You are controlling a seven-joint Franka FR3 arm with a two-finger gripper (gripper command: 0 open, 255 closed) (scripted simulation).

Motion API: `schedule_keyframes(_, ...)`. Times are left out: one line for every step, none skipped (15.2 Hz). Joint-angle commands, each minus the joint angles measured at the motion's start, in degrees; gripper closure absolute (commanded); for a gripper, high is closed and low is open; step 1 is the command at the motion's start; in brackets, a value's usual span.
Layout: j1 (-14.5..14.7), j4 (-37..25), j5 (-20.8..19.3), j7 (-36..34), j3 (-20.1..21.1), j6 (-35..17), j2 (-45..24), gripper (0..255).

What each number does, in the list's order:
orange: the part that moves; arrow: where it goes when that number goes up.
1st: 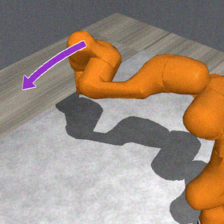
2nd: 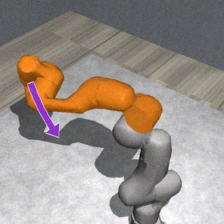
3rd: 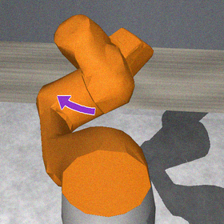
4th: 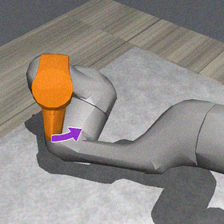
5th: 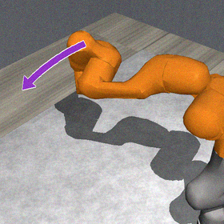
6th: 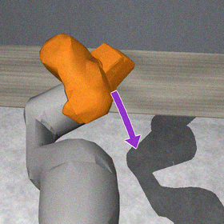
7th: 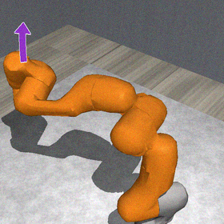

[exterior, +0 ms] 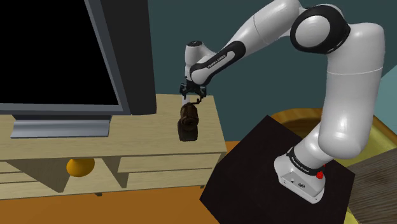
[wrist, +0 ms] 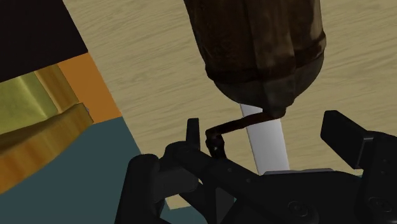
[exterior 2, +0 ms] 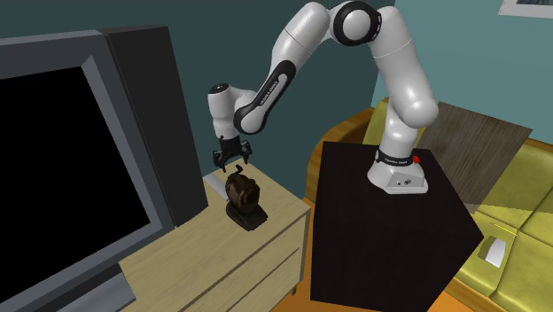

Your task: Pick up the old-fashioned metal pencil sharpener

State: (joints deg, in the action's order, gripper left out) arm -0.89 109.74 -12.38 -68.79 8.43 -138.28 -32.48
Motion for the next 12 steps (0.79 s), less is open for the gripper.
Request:
schedule_keyframes(0.6,-4.5,-0.1,-2.0,-1.1,0.0,-4.9,0)
schedule_keyframes(0.7,-5.4,-0.1,-2.4,-1.3,0.0,-5.8,0)
schedule_keyframes(0.8,-5.5,-0.2,-2.5,-1.4,-0.4,-6.4,0)
schedule_keyframes(0.9,-5.7,-0.3,-2.6,-1.5,-0.9,-7.0,0)
schedule_keyframes(1.0,-5.9,-0.4,-2.7,-1.6,-1.3,-7.6,0)
schedule_keyframes(1.0,-6.1,-0.5,-2.8,-1.7,-1.8,-8.3,0)
schedule_keyframes(1.1,-6.3,-0.6,-2.9,-1.8,-2.2,-8.9,0)
schedule_keyframes(1.2,-6.5,-0.7,-3.0,-1.9,-2.7,-9.5,0)
schedule_keyframes(1.3,-6.8,-0.9,-3.1,-2.1,-3.3,-10.6,0)
schedule_keyframes(1.3,-6.8,-0.9,-3.1,-2.1,-3.3,-10.6,0)
schedule_keyframes(1.3,-6.8,-0.9,-3.1,-2.1,-3.3,-10.6,0)
schedule_keyframes(1.3,-6.7,-0.9,-3.1,-2.1,-3.4,-10.5,255)
